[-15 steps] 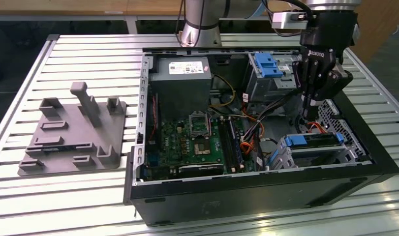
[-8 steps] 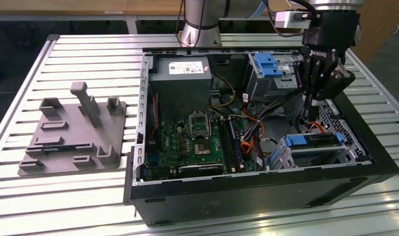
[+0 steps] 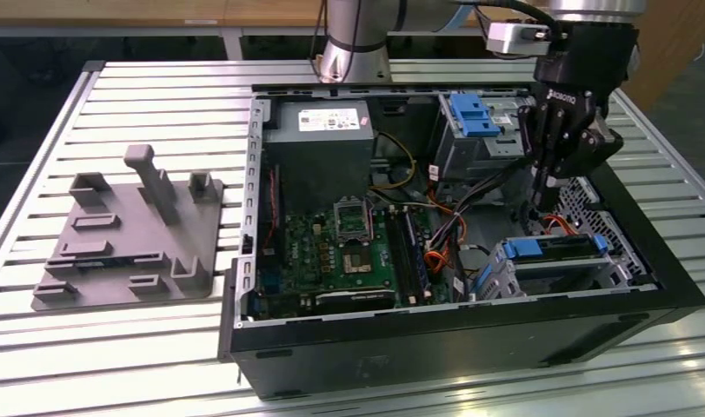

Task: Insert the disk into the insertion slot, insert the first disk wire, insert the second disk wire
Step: 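Insert the second disk wire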

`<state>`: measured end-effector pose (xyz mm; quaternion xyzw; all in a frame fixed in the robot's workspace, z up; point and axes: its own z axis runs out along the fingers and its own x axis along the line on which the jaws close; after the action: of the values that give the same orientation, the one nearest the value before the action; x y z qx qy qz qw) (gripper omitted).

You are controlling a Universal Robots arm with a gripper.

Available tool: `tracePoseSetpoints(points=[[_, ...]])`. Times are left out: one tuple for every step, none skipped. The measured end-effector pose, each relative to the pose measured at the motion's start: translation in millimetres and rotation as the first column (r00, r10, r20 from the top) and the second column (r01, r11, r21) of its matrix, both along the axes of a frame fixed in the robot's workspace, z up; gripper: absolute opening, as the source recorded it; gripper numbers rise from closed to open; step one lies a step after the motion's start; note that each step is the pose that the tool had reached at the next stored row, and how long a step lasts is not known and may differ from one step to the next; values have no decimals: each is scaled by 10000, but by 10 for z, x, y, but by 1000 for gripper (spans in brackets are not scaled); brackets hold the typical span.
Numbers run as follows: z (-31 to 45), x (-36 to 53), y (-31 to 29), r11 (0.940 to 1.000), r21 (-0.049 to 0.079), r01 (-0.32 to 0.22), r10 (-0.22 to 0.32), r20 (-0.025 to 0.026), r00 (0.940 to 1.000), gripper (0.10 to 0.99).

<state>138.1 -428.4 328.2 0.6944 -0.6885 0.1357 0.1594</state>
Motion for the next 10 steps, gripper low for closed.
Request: tracePoseSetpoints(points=[[0,0,-4,9999,113,3,-3,0,10000,145],[0,0,-8,9997,241,6,-6,0,10000,145],[0,0,-11,9993,365,9,-9,0,10000,145],[0,0,-14,9988,482,13,-13,0,10000,145],[-1,0,-16,9983,588,20,-20,0,10000,145],[0,0,-18,9976,687,26,-26,0,10000,145],[-1,0,-22,9970,770,31,-31,0,10000,145],[-1,-1,-28,9965,841,35,-35,-1,10000,145],[0,0,-33,9959,905,38,-38,-1,10000,145],[-1,0,-38,9952,977,42,-42,-1,10000,145]])
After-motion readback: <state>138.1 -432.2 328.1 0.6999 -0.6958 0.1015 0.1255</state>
